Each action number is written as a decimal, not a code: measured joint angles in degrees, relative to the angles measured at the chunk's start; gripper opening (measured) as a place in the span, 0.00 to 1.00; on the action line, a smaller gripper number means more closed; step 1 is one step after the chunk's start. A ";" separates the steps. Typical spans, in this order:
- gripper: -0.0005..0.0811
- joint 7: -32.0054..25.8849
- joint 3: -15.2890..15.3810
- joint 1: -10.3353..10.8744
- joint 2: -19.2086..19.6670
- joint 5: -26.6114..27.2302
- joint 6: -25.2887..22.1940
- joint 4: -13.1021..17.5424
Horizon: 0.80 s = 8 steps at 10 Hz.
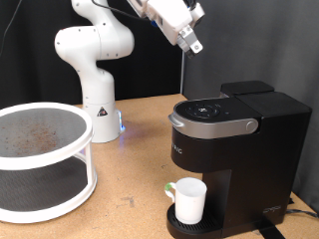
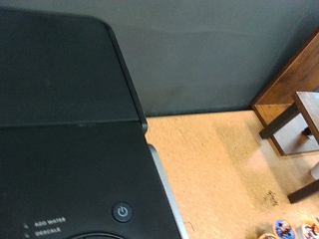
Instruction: Make a cup of coffee with the keurig machine
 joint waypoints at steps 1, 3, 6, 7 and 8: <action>0.99 0.30 0.91 -0.28 0.38 -3.89 -0.36 0.46; 0.99 2.61 1.77 -1.08 2.65 -13.43 -7.70 4.57; 0.99 6.17 1.81 -1.63 9.09 -18.39 -15.36 12.39; 0.99 6.44 1.69 -1.86 11.36 -19.33 -17.51 14.59; 0.99 6.52 1.63 -2.01 13.53 -20.42 -18.75 16.49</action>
